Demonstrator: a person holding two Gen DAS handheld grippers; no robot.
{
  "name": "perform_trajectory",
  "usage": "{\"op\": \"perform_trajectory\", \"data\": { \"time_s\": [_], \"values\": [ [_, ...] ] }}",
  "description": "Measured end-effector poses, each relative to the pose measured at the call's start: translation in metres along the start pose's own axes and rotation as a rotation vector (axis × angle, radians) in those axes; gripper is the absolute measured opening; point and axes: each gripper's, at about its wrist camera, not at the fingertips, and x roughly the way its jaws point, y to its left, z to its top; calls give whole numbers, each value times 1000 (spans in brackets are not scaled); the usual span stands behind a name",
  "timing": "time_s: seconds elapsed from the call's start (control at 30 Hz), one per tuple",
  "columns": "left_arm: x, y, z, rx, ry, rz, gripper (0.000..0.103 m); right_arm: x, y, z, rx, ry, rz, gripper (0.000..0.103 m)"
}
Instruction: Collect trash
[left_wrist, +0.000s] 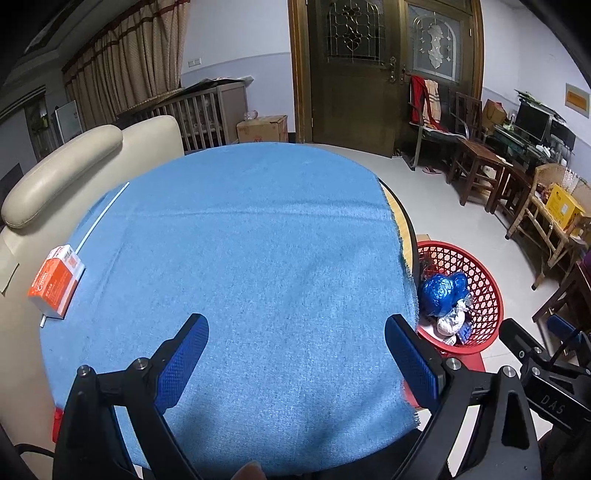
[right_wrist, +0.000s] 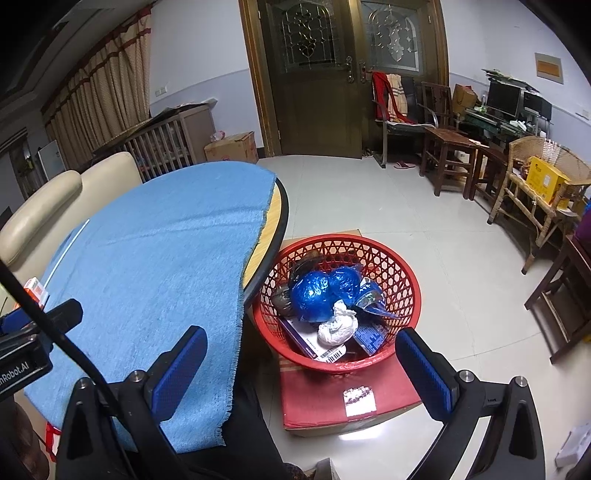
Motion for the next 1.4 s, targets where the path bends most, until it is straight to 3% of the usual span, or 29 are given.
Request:
{"op": "perform_trajectory", "data": {
  "time_s": [0.87,1.4],
  "values": [
    [-2,-2,-1,20,0,3,96,-1,-1,1,0,-3,-8,103],
    [0,-4,-4,16,11,-51,96,-1,-3,0,4,-1,-11,103]
  ]
}}
